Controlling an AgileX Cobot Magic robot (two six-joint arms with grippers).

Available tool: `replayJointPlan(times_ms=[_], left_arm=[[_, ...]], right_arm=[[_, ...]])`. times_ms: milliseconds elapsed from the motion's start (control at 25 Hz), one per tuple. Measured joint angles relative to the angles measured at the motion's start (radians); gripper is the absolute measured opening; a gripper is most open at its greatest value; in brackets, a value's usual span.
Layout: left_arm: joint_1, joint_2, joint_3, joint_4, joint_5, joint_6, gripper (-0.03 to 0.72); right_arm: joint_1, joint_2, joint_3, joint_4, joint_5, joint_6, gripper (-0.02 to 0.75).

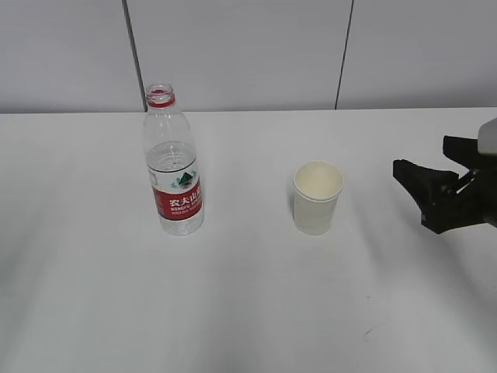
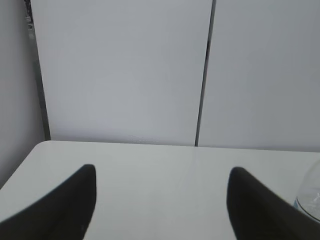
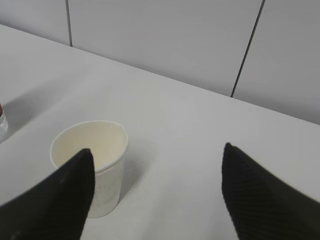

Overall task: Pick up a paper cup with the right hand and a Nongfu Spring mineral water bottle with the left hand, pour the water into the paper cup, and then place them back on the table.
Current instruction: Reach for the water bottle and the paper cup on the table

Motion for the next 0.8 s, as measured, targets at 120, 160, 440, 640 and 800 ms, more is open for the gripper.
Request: replayJointPlan(times_ms=[120, 160, 440, 640, 800], left_arm=[[-0.023, 0.098, 0.012, -0.002, -0.125, -0.002, 0.499], [-0.033, 0.138, 0.015, -0.001, -0.163, -0.002, 0.499], [-0.126, 0.467, 0.027, 0.038, -0.471, -0.003, 0.499], [-0.144, 0.678, 0.027, 0.102, -0.631, -0.031, 0.499], [-0.145, 0.810, 0.027, 0.176, -0.747, -0.052, 0.499]], right_arm=[[0.000, 0.000, 0.000, -0.002, -0.002, 0.000, 0.587], [0.000, 0.000, 0.000, -0.003, -0.004, 0.000, 0.587], [0.000, 0.000, 0.000, -0.011, -0.041, 0.013, 0.587], [0.000, 0.000, 0.000, -0.033, -0.043, 0.034, 0.587], [0.000, 0.000, 0.000, -0.037, -0.043, 0.036, 0.587]])
